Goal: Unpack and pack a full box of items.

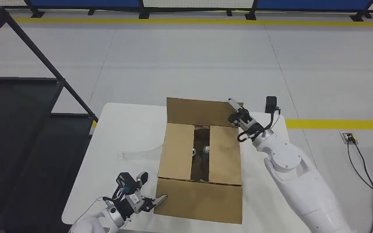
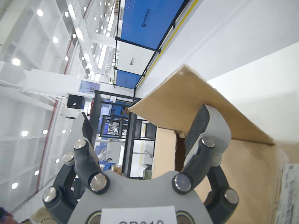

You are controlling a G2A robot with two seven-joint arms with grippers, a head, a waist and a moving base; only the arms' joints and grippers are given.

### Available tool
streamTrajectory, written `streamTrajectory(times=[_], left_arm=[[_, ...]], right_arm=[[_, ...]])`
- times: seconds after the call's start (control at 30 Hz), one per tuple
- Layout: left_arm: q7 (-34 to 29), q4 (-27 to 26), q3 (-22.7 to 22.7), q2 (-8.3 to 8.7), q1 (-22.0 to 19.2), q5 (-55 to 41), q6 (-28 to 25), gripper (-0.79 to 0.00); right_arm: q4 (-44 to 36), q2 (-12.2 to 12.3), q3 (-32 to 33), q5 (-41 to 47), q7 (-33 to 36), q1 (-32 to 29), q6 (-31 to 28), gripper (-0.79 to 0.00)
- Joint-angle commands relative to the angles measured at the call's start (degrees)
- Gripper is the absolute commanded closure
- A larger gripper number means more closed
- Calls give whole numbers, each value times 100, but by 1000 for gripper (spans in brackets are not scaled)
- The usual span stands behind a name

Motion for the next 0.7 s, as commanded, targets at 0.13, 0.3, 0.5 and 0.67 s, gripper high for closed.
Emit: streamTrajectory(times=[0.13, 0.3, 0.5, 0.67], left_arm=[[0, 0, 0, 0, 0, 0, 0, -785], [0, 0, 0, 0, 0, 0, 0, -785], [0, 0, 0, 0, 0, 0, 0, -785], [0, 0, 0, 0, 0, 0, 0, -785]], right_arm=[[1227, -312, -761, -527, -174, 815, -252, -785], [1993, -559, -1161, -589, -76, 1241, -51, -785], [2533, -745, -1254, -442, 56, 1524, -128, -785], [2382, -746, -973, 100, 597, 1407, -706, -785]])
